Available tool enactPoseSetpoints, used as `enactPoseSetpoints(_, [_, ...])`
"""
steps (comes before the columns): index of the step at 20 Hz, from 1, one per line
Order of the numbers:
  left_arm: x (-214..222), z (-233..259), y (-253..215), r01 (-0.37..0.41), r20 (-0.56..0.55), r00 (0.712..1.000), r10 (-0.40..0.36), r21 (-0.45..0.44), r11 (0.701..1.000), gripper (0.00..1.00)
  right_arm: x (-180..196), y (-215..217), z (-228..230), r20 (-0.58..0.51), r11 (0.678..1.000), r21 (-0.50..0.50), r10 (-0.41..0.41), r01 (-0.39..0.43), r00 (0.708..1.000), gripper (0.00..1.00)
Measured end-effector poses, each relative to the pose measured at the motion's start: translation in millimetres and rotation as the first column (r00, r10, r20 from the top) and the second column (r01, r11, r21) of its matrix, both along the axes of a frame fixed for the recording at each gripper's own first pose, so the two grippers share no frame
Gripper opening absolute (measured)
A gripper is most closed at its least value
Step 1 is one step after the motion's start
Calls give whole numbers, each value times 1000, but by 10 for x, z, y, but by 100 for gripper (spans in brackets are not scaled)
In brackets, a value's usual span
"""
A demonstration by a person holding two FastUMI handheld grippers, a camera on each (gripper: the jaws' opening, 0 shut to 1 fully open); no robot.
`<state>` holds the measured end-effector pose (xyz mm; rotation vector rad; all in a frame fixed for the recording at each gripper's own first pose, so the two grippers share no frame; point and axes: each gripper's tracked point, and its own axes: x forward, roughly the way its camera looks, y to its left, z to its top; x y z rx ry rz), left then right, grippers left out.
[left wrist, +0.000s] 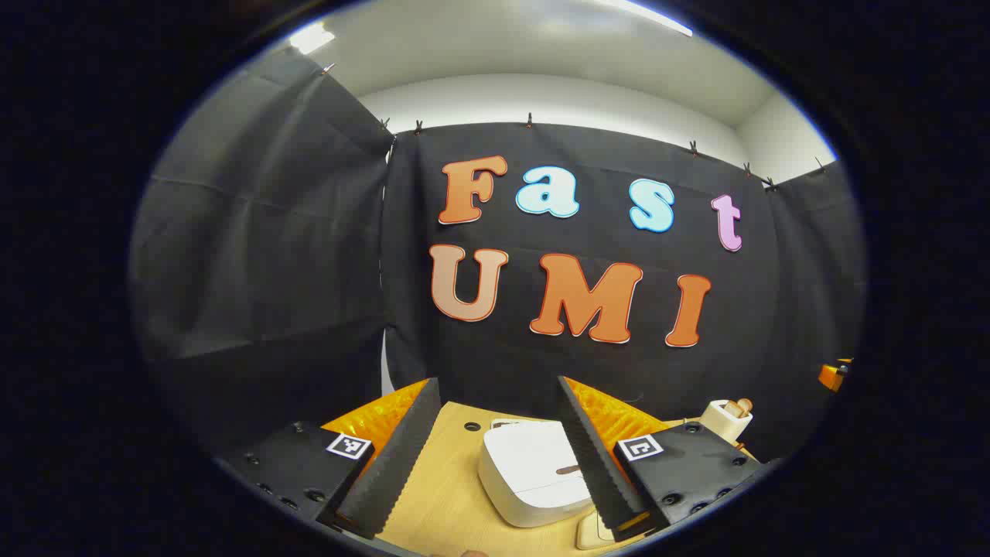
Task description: Close the left gripper, press the button to open the rice cooker; take a wooden spoon from the chopstick holder with the right hand, scoop a spoonful of rice and pour it into the rice cooker, then put the wooden spoon back into the chopstick holder.
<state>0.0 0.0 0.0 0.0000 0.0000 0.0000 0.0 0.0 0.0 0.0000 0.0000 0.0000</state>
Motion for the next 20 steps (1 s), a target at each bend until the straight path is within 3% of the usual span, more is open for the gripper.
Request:
enactPoseSetpoints(5, [-54,-61,-304,24,-17,1000,-24,-44,999,100,5,-185,-86,-20,1000,-2,7,-7,1000,95])
enactPoseSetpoints(8, [-73,-30,-424,28,3,1000,-28,-16,999,100,36,-269,-98,-18,1000,0,22,-22,1000,95])
enactPoseSetpoints(9, [-65,15,-450,23,17,1000,-22,-10,1000,100,47,-310,-107,-18,1000,1,19,-19,1000,100])
enactPoseSetpoints(10, [-80,34,-516,24,28,999,-24,-10,1000,100,53,-328,-90,-15,1000,4,20,-20,1000,95])
enactPoseSetpoints(16, [-145,30,-854,93,32,995,-91,-34,995,99,31,-437,-150,-21,1000,-4,25,-25,999,95])
enactPoseSetpoints(20, [-115,-37,-857,87,1,996,-87,-30,996,99,-1,-440,-193,-37,1000,-2,31,-31,999,95])
